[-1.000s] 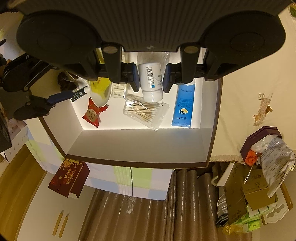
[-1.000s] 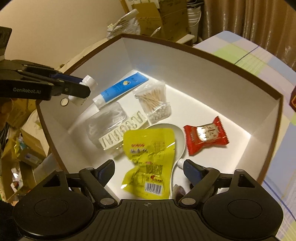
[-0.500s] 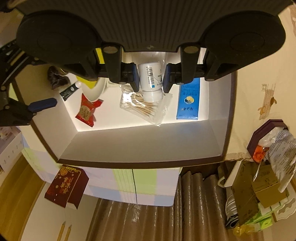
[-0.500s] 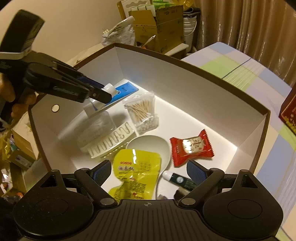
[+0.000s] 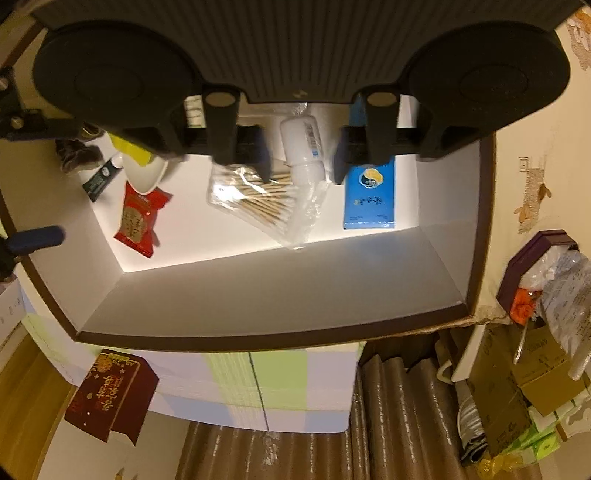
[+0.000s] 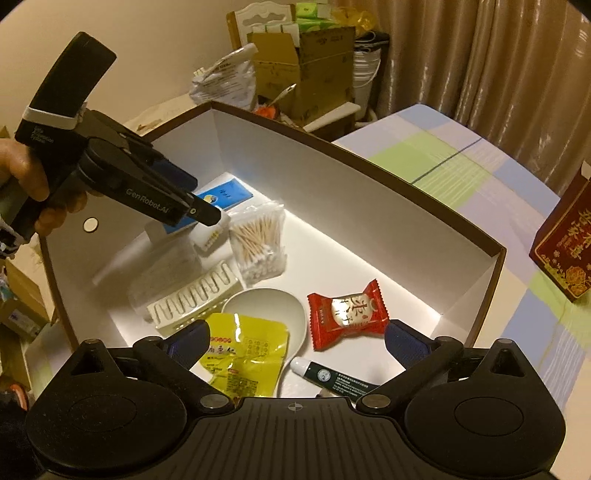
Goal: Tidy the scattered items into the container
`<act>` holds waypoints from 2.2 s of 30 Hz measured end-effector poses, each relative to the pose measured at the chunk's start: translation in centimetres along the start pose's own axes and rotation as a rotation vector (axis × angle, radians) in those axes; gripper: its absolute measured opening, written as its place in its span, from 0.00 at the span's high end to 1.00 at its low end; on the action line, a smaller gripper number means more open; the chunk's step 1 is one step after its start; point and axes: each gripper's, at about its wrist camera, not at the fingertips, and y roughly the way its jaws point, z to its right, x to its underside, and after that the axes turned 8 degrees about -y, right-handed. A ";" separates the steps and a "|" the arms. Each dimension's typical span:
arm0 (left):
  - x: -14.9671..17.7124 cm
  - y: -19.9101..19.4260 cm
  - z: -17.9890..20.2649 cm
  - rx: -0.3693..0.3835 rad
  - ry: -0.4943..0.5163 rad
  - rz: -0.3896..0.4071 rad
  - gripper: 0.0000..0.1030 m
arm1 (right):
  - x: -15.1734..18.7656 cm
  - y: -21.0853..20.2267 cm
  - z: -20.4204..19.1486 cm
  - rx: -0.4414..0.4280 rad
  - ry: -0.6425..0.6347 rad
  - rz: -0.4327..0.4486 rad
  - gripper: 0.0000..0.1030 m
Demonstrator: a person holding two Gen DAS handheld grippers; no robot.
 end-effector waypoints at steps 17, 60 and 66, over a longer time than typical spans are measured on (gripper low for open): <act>2.0 -4.9 1.8 -0.044 -0.038 0.055 0.13 | 1.5 -3.7 -2.7 0.097 0.136 0.023 0.00; 20.9 -20.7 14.9 -0.273 -0.268 0.275 0.01 | 15.2 -17.5 -9.6 0.127 0.114 0.177 0.00; 22.3 -21.5 15.5 -0.240 -0.276 0.258 0.01 | 15.7 -17.6 -10.5 0.144 0.161 0.163 0.00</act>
